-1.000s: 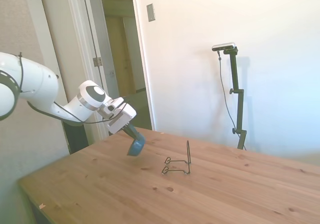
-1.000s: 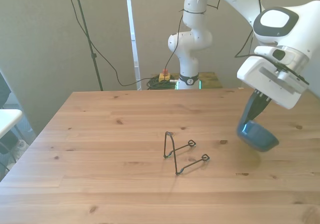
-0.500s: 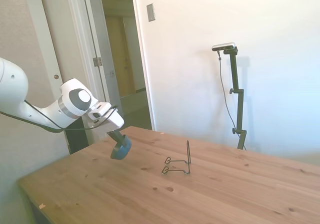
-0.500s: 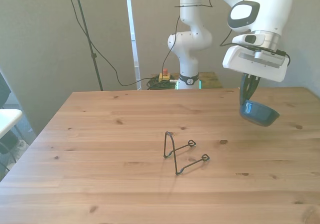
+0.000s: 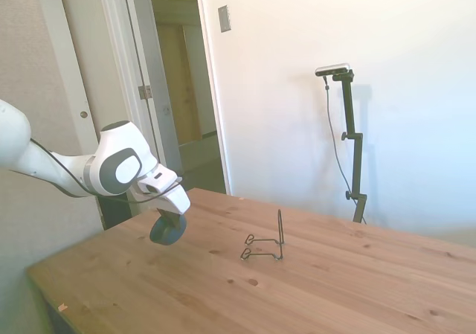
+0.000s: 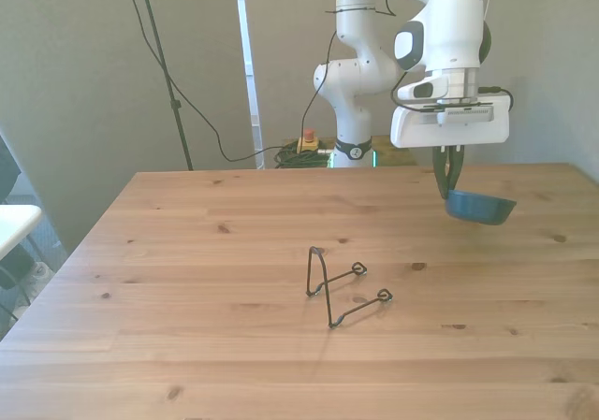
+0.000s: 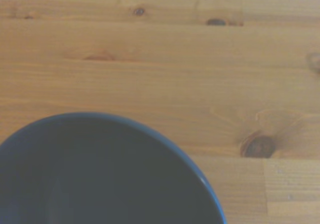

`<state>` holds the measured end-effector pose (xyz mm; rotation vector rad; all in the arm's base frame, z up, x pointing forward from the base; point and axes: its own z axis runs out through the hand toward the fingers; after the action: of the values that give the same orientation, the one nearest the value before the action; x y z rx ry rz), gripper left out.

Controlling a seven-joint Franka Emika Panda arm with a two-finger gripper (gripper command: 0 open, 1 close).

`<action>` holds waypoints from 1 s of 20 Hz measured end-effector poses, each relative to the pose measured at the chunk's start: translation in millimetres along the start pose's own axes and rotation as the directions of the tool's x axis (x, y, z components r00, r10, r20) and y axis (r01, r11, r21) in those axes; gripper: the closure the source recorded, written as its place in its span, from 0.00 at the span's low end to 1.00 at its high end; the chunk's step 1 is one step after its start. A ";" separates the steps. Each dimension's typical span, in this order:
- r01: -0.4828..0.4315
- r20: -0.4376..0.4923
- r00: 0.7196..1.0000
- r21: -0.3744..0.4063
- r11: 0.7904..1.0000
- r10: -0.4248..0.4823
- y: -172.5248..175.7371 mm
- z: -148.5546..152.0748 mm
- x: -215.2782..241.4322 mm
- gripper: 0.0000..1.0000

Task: Unload the bowl

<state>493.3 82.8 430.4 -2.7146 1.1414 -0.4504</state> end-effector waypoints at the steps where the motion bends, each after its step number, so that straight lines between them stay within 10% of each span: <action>1: -0.007 0.023 1.000 0.010 1.000 0.007 5.1 2.8 2.6 1.00; 18: -0.108 0.191 0.977 0.053 0.993 0.096 59.7 45.6 41.7 1.00; 19: -0.110 0.198 0.975 0.052 0.993 0.098 60.2 46.9 42.8 0.00; 20: -0.114 0.204 0.974 0.050 0.992 0.101 60.4 48.1 44.1 0.00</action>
<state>498.3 10.7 378.5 -2.5604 1.1899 -0.1867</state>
